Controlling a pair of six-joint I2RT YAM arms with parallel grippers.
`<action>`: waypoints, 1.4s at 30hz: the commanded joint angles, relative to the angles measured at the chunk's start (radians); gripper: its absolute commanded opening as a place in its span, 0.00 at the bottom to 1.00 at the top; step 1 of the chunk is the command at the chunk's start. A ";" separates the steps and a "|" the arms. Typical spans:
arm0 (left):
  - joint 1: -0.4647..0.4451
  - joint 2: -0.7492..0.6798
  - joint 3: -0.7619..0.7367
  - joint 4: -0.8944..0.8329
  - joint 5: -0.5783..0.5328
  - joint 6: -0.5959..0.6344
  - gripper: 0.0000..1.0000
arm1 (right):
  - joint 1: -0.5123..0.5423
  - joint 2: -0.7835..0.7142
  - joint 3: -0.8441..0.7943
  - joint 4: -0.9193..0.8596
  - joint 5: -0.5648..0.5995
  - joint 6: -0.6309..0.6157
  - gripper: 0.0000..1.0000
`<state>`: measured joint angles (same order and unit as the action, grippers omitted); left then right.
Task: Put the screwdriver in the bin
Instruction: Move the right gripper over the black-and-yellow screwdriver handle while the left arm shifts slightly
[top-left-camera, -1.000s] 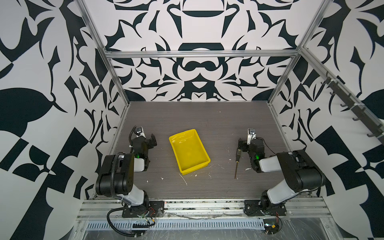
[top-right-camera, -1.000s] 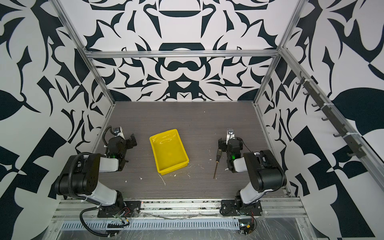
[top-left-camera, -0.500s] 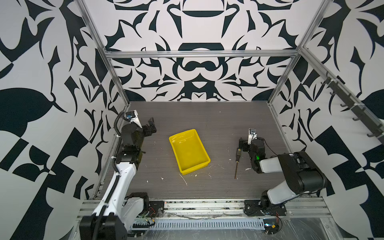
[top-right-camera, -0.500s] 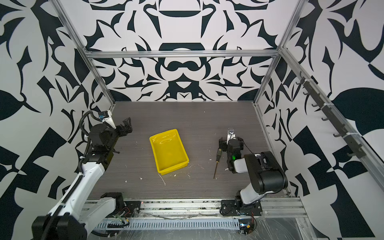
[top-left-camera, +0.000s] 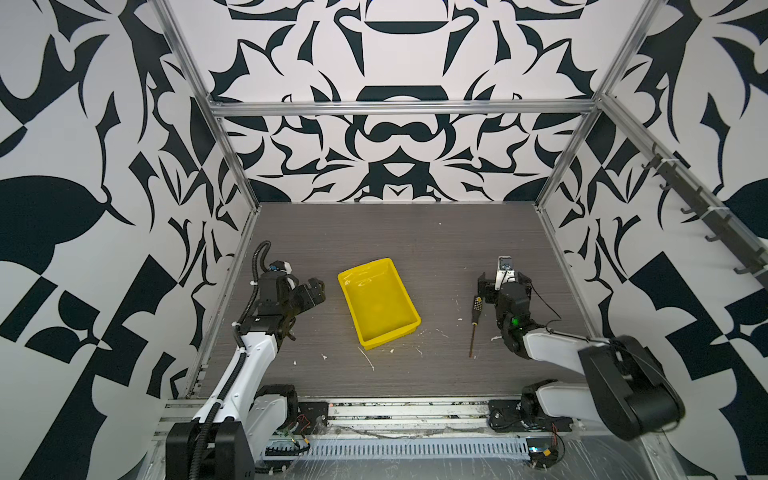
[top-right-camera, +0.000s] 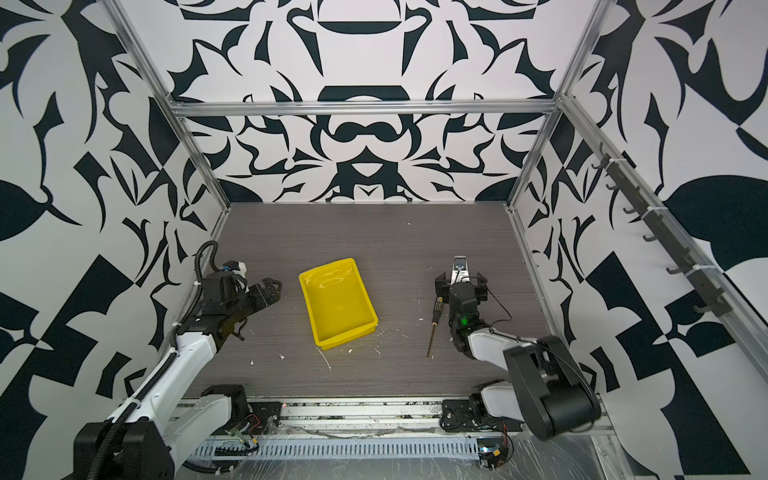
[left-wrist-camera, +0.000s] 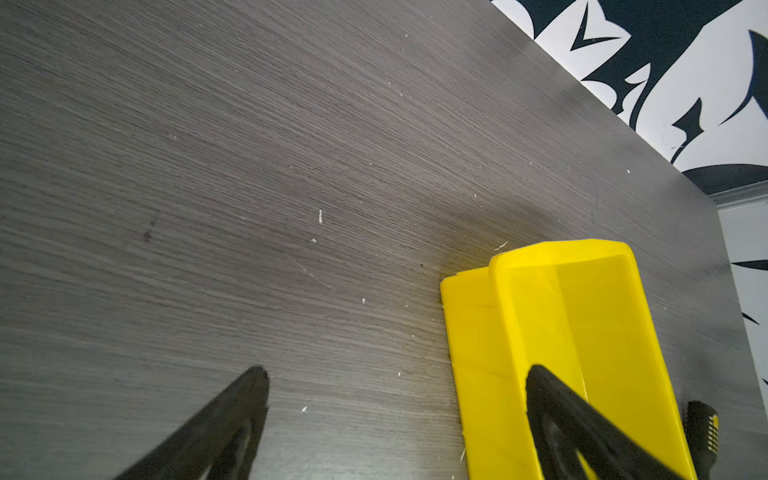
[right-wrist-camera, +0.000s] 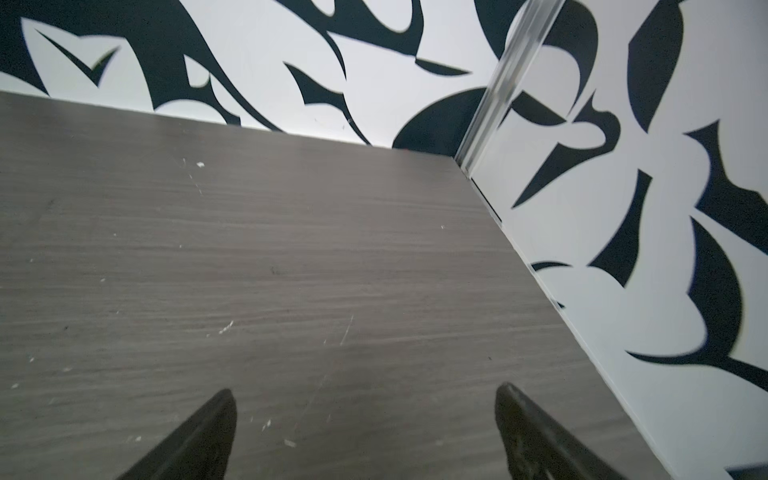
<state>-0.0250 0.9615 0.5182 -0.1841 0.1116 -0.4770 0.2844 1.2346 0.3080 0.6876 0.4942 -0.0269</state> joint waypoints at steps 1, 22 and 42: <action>0.005 -0.041 0.000 -0.037 -0.003 -0.052 0.99 | 0.013 -0.164 0.179 -0.456 0.133 0.143 1.00; 0.007 -0.171 -0.088 -0.144 -0.276 -0.298 0.99 | -0.019 -0.298 0.200 -1.106 -0.441 0.848 0.84; 0.006 -0.191 -0.095 -0.153 -0.303 -0.310 0.99 | -0.007 -0.045 0.223 -1.015 -0.598 0.769 0.45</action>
<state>-0.0208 0.7776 0.4107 -0.3180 -0.1772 -0.7704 0.2699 1.1816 0.5056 -0.3389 -0.0910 0.7563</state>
